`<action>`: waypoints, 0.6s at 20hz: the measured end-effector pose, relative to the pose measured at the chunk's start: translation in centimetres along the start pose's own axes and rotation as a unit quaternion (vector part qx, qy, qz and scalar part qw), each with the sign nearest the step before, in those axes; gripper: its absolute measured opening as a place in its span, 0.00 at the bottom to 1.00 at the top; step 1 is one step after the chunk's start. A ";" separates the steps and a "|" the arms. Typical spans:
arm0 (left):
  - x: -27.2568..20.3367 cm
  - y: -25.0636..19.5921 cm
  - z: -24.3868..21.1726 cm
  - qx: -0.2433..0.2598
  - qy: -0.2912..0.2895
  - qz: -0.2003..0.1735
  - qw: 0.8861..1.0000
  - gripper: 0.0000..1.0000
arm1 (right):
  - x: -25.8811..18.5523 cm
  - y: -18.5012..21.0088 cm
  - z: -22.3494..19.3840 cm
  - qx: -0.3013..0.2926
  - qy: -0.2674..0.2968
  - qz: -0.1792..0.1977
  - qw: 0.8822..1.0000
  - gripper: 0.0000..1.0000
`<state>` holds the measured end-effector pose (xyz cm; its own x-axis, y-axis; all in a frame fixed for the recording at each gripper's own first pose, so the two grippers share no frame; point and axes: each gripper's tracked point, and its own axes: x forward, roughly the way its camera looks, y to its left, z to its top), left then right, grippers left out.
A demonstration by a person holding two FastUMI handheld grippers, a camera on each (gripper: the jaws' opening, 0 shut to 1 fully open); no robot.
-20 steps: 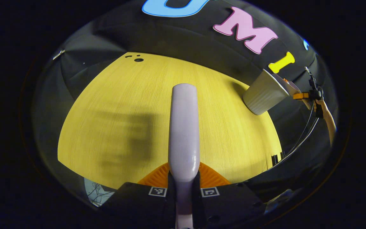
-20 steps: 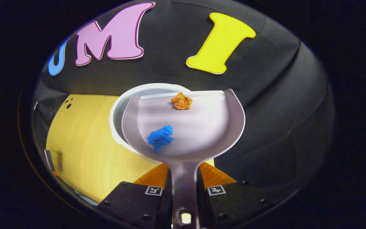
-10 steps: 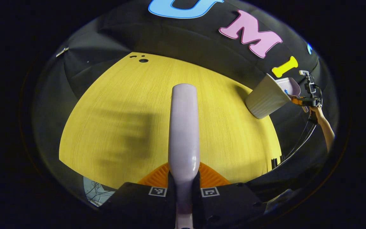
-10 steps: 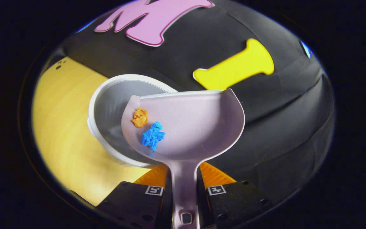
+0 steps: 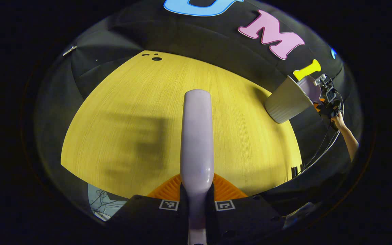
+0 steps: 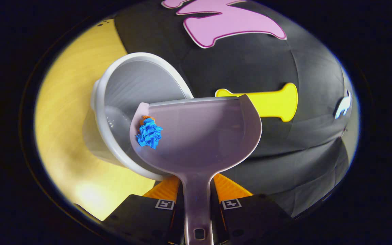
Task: Pick up the small broom and dustpan from the desktop, sweep the trash into the dustpan with the broom, and then empty the trash into the garbage bin.
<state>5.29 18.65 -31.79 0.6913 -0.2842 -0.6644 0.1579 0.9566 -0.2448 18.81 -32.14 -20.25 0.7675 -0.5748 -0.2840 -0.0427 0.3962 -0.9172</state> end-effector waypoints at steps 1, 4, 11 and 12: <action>0.0 0.2 0.1 -0.001 0.000 0.002 1.000 0.24 | -0.2 0.0 0.2 -0.019 -0.005 -0.005 1.000 0.31; 0.0 0.4 0.2 -0.003 0.000 0.002 1.000 0.24 | -0.3 -0.3 0.8 -0.078 -0.020 -0.020 0.997 0.35; 0.6 0.3 -0.1 -0.023 0.006 -0.012 1.000 0.24 | -1.2 0.0 2.2 -0.179 -0.037 -0.021 0.983 0.39; 0.6 0.4 0.0 -0.020 0.006 -0.009 1.000 0.26 | -1.5 0.1 2.3 -0.189 -0.038 -0.022 0.981 0.35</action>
<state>5.72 18.91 -32.29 0.6800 -0.3030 -0.6677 0.1422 0.9478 -0.2853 19.18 -29.61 -19.25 0.8189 -0.5245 -0.2330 -0.2310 0.0704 -0.9704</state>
